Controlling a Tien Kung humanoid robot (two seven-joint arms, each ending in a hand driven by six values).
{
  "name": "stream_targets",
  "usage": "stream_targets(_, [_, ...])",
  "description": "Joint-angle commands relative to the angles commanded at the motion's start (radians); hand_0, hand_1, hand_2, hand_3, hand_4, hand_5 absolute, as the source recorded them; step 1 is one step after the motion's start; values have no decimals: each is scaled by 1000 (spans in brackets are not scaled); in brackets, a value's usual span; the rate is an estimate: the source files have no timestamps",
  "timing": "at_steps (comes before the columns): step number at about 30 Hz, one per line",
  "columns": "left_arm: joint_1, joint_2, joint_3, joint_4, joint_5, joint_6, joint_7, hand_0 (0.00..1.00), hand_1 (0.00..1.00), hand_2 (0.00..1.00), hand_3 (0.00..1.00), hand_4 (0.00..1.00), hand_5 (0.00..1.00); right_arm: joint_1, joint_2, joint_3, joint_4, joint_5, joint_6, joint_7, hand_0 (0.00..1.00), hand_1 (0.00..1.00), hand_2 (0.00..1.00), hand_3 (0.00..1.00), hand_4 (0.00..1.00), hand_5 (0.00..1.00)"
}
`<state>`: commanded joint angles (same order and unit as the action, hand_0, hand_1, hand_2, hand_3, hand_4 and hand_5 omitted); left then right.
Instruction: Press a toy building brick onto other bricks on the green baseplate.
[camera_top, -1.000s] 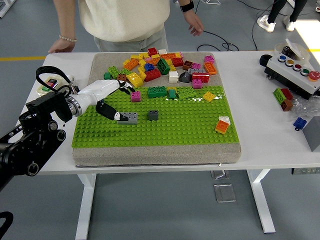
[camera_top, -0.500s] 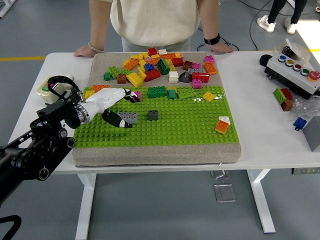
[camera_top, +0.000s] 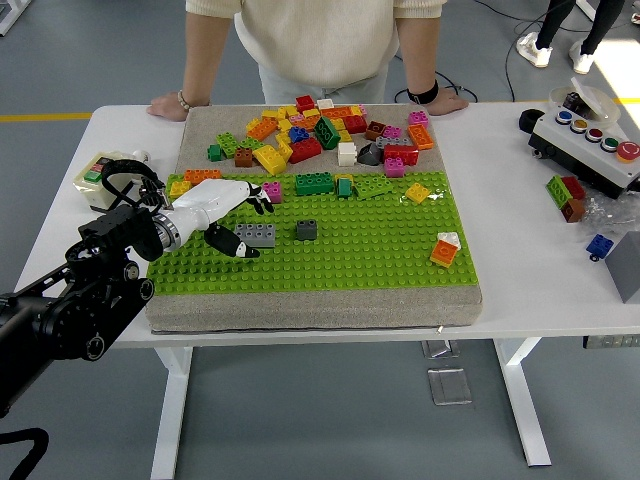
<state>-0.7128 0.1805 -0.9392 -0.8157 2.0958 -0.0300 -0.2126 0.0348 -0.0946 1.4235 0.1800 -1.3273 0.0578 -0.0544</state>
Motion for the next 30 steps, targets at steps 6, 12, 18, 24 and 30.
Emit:
stream_targets(6, [-19,-10,15,48,-8,13,-8,770,733,634,669,998,109,-1,1,-5,0,2,0,0,759,688,730,705,980,490])
stream_targets(12, [-46,-17,42,81,-17,2,-11,767,731,631,653,998,102,0,1,-10,0,3,-1,0,760,688,730,703,979,491])
stream_targets(18, [-72,-15,72,104,-25,-14,-13,765,726,625,634,987,86,-1,1,-12,0,4,1,0,760,688,730,705,980,491])
stream_targets(24, [-98,-15,97,134,-35,-36,-15,760,720,619,620,973,87,1,0,-13,0,5,0,0,759,688,731,703,980,492])
stream_targets(30, [-127,-18,117,167,-50,-59,-14,747,715,611,607,963,84,2,0,-14,0,7,0,1,761,688,731,703,981,491])
